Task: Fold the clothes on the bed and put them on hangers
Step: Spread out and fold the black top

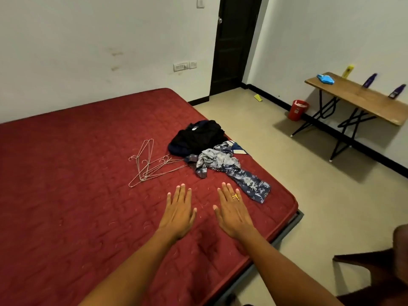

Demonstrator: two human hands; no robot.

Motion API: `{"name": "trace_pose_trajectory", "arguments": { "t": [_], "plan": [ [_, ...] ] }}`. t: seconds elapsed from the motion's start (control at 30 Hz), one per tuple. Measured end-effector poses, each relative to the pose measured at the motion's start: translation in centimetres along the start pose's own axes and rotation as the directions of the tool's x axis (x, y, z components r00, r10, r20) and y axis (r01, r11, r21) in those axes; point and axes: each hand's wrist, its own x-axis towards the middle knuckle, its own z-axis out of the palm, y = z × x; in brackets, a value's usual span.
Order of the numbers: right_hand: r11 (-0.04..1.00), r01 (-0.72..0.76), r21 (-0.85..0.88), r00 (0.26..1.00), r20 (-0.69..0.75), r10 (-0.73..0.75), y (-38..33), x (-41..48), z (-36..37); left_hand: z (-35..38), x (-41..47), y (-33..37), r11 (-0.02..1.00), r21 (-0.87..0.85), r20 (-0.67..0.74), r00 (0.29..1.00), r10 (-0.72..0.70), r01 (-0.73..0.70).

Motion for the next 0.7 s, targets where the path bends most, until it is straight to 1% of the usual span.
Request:
{"name": "trace_pose_trajectory", "arguments": {
  "t": [0.07, 0.13, 0.2, 0.23, 0.3, 0.4, 0.5, 0.57, 0.6, 0.7],
  "plan": [
    [0.999, -0.020, 0.027, 1.000, 0.013, 0.020, 2.9, 3.2, 0.8, 0.9, 4.1, 0.8, 1.000, -0.003, 0.010, 1.000, 0.003, -0.003],
    [0.997, -0.033, 0.076, 0.999, 0.031, 0.031, 5.5, 6.6, 2.0, 2.0, 8.1, 1.4, 0.999, -0.026, 0.029, 0.999, -0.036, 0.036],
    [0.995, -0.010, 0.094, 0.996, 0.093, 0.002, 8.5, 10.7, 4.3, 4.2, 12.8, 2.0, 0.996, -0.024, 0.069, 0.994, -0.084, 0.086],
    [0.992, 0.009, 0.122, 0.989, 0.148, -0.027, 10.3, 12.8, 5.7, 5.6, 15.3, 2.4, 0.992, -0.041, 0.115, 0.986, -0.116, 0.122],
    [0.988, 0.020, 0.155, 0.972, 0.230, -0.056, 13.0, 16.1, 7.9, 8.5, 19.2, 2.5, 0.975, -0.049, 0.176, 0.963, -0.204, 0.216],
    [0.984, 0.031, 0.174, 0.915, 0.392, -0.098, 17.9, 21.6, 12.7, 13.6, 25.9, 2.7, 0.913, -0.118, 0.323, 0.885, -0.336, 0.389],
    [0.985, 0.103, 0.137, 0.858, 0.489, -0.158, 21.3, 27.2, 16.9, 17.6, 30.8, 2.0, 0.873, -0.130, 0.418, 0.825, -0.381, 0.469],
    [0.981, 0.145, 0.125, 0.843, 0.503, -0.189, 22.3, 31.9, 18.9, 20.2, 34.0, 0.9, 0.853, -0.134, 0.461, 0.794, -0.396, 0.504],
    [0.978, 0.162, 0.131, 0.848, 0.488, -0.206, 22.4, 34.3, 19.2, 21.3, 35.3, 0.1, 0.838, -0.142, 0.476, 0.779, -0.408, 0.526],
    [0.964, 0.167, 0.209, 0.900, 0.366, -0.235, 21.4, 42.4, 19.5, 25.2, 38.9, -3.2, 0.775, -0.181, 0.488, 0.739, -0.464, 0.606]
  ]
}}
